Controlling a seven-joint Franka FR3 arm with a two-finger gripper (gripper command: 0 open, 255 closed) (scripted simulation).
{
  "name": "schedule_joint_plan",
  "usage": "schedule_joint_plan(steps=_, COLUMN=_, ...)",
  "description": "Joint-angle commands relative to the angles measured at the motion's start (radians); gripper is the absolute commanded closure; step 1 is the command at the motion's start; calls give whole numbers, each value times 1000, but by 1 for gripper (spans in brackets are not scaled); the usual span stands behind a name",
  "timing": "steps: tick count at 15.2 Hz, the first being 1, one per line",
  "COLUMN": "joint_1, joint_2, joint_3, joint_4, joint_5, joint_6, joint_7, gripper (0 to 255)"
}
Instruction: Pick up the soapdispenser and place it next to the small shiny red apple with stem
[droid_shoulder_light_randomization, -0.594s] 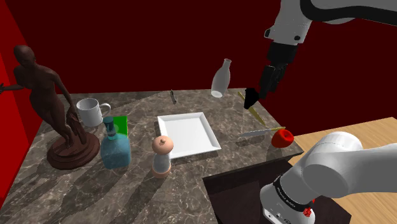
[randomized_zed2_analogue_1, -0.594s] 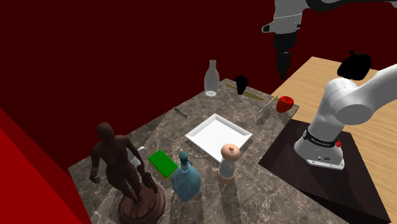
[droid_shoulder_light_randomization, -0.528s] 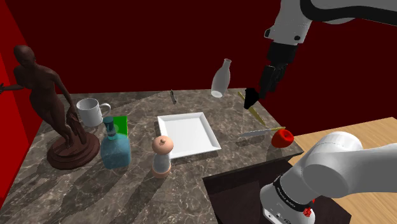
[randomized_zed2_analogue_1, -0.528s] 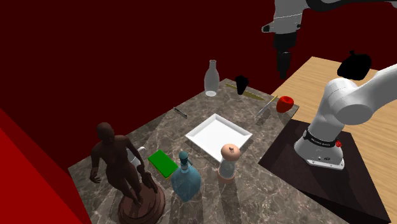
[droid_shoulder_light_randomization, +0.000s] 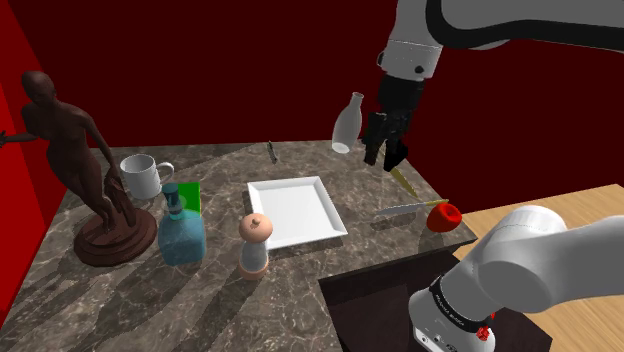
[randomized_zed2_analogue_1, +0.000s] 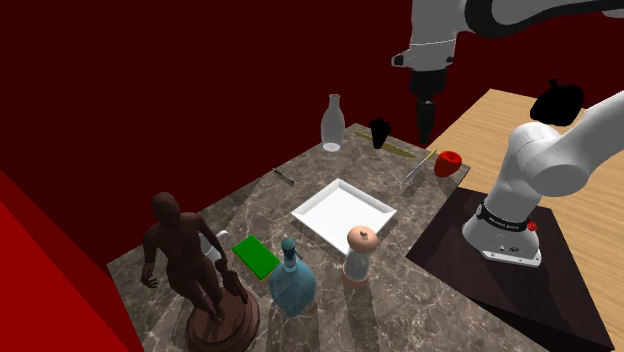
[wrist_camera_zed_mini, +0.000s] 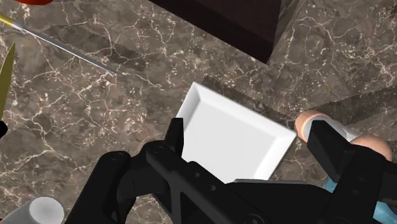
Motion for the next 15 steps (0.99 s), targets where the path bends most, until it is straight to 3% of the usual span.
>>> schedule_joint_plan(steps=1, joint_1=12, joint_2=41, joint_3=36, joint_4=14, joint_5=27, joint_6=43, joint_7=39, gripper=0)
schedule_joint_plan(steps=8, joint_1=44, joint_2=217, joint_3=161, joint_4=100, joint_5=80, joint_6=188, joint_7=174, gripper=0)
schedule_joint_plan(steps=15, joint_1=63, joint_2=431, joint_3=275, joint_4=244, joint_5=61, joint_6=311, joint_7=322, gripper=0)
